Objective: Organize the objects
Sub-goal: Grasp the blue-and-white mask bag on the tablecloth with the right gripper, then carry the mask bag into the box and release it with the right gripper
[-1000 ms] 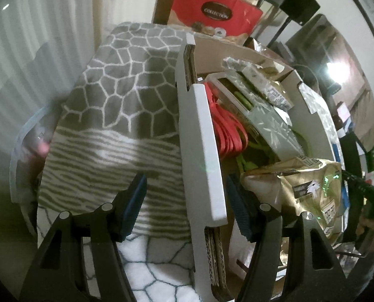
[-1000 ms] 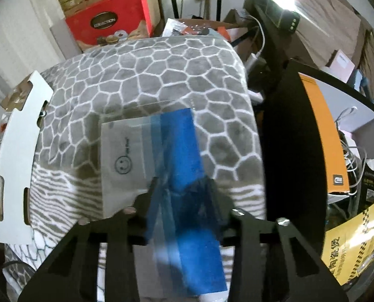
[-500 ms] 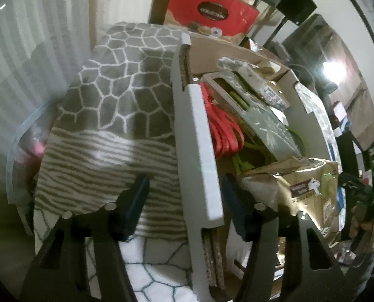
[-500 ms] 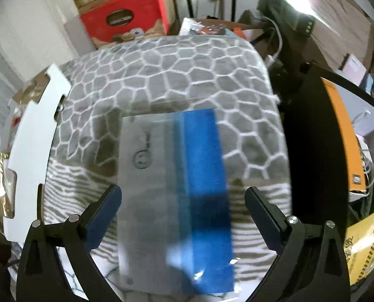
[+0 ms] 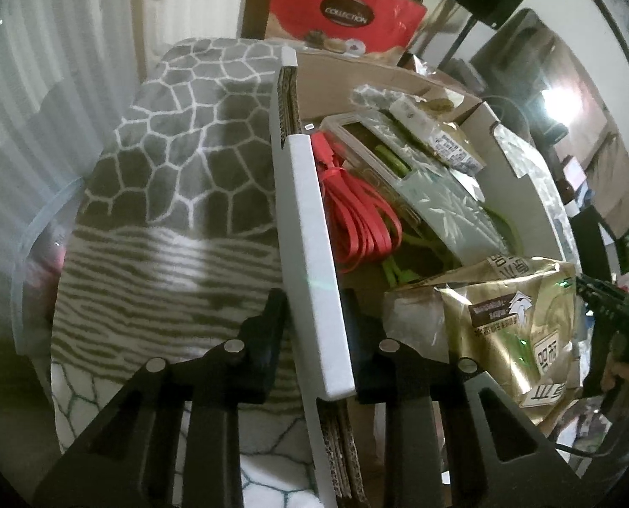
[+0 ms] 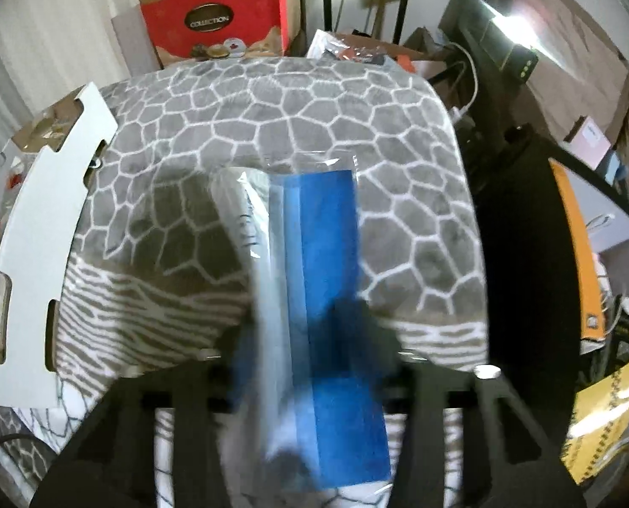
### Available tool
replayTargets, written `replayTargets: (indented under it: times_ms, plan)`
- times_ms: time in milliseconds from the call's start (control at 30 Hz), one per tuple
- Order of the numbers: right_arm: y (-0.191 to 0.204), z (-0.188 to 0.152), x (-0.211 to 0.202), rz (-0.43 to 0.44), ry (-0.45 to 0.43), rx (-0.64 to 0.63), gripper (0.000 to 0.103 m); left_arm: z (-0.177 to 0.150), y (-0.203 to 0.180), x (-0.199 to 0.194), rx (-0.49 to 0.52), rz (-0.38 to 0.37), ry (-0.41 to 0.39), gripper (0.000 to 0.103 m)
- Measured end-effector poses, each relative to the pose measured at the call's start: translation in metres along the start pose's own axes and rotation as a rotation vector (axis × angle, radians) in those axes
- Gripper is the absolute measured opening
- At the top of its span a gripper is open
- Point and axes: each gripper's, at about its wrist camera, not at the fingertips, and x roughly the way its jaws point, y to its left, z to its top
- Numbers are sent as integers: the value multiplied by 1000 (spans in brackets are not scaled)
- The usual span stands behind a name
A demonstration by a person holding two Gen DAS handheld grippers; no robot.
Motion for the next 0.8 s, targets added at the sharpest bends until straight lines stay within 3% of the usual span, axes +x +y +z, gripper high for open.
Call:
replayTargets:
  times_ms: [133, 367, 567, 800]
  plan:
    - [6, 3, -5, -9, -12, -20, 15, 0, -1, 0, -2, -3, 1, 22]
    - [20, 28, -46, 154, -84, 25, 15, 2, 1, -2, -7, -11, 6, 23]
    - [87, 59, -84, 298, -114, -81, 16, 2, 2, -2, -8, -16, 9, 23]
    - [171, 87, -76, 370, -59, -178, 18, 3, 4, -3, -9, -19, 10, 23]
